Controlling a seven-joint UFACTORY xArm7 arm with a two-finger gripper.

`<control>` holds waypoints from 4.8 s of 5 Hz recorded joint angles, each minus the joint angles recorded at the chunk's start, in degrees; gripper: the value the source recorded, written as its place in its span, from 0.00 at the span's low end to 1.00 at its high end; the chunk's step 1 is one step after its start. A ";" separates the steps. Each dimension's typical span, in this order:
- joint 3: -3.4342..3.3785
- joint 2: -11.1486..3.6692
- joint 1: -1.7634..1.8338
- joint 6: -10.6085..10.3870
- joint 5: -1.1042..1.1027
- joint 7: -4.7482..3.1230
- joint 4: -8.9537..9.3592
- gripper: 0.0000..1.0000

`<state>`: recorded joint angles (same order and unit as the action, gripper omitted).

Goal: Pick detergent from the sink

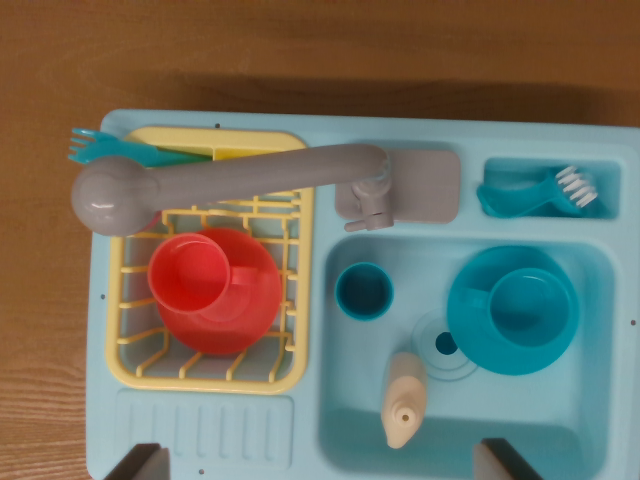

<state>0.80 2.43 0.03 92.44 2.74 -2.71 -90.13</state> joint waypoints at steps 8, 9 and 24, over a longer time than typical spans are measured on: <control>0.21 -0.16 -0.16 -3.80 -0.21 -0.13 3.69 0.00; 0.21 -0.16 -0.16 -3.80 -0.21 -0.13 3.69 0.00; 1.20 -0.93 -0.90 -21.71 -1.22 -0.73 21.03 0.00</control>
<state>2.00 1.50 -0.87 70.73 1.52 -3.44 -69.09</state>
